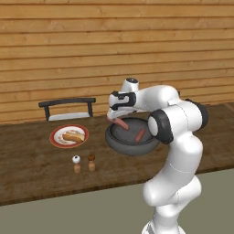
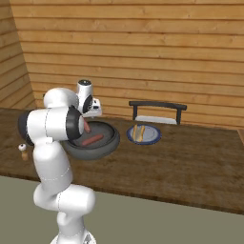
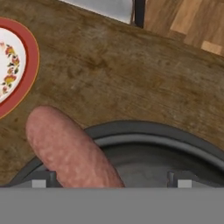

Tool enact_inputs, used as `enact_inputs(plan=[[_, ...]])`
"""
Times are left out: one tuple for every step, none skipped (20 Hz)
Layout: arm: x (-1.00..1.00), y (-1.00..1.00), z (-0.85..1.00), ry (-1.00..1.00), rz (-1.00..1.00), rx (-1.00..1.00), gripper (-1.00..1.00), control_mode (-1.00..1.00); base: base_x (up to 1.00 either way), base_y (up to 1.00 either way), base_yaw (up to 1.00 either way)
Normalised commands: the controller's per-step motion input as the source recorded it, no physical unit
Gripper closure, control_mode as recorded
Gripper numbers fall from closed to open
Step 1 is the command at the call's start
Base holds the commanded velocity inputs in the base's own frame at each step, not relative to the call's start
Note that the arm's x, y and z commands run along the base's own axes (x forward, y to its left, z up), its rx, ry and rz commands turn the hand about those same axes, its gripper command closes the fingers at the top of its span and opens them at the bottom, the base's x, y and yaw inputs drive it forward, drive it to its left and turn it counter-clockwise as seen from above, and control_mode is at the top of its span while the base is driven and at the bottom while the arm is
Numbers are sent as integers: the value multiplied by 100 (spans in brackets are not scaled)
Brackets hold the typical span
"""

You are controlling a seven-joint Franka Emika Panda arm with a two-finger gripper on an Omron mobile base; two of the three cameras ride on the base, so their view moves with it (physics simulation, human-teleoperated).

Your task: Place one bun and one sausage from the bowl on each plate.

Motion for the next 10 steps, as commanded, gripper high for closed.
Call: enact_inputs(plan=[[-14, 0, -14, 0, 0, 0, -100, -100, 0, 0, 0], [-24, 0, -8, -1, 0, 0, -100, -100, 0, 0, 0], [-44, 0, -5, -4, 0, 0, -100, -100, 0, 0, 0], [-46, 0, 0, -5, 0, 0, -100, -100, 0, 0, 0], [-55, 0, 0, -7, 0, 0, -100, -100, 0, 0, 0], [-51, 0, 0, -7, 0, 0, -100, -100, 0, 0, 0], [-47, 0, 0, -3, 0, 0, -100, -100, 0, 0, 0], [-47, 0, 0, -3, 0, 0, -100, -100, 0, 0, 0], [-34, 0, -9, 0, 0, 0, -100, -100, 0, 0, 0], [-20, 0, -13, 0, 0, 0, -100, -100, 0, 0, 0]])
